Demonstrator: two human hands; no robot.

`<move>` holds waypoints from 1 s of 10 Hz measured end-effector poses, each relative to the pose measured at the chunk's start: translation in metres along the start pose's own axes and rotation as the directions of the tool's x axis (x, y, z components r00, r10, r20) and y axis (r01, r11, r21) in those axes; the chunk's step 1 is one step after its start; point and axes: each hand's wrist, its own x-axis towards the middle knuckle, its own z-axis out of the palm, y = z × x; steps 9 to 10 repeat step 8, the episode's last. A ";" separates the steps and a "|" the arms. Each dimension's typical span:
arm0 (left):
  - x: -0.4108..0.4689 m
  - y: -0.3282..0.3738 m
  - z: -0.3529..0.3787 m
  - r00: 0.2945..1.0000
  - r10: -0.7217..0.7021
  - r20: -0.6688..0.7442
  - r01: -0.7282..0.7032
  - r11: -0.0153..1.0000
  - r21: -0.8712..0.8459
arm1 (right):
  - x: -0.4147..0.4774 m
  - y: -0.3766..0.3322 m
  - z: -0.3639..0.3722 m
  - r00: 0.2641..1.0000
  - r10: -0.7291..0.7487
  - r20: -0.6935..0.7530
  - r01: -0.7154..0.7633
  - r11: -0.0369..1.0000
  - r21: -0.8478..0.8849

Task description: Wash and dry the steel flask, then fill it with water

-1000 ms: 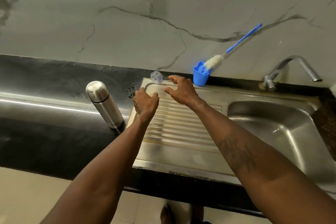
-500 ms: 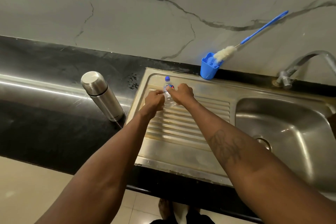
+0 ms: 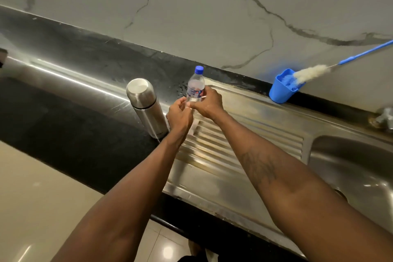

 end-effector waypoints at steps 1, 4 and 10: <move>0.007 0.002 -0.005 0.999 0.011 -0.034 -0.008 0.996 0.085 | 0.012 -0.011 0.027 0.995 -0.094 0.027 0.095 0.995 -0.020; 0.022 0.003 0.004 0.977 -0.178 -0.120 0.186 0.981 0.060 | 0.030 -0.014 0.050 0.988 -0.144 0.049 0.147 0.987 -0.059; 0.015 -0.001 0.012 0.977 -0.151 -0.151 0.149 0.989 -0.023 | 0.023 -0.002 0.044 0.997 -0.024 0.075 0.021 0.998 0.053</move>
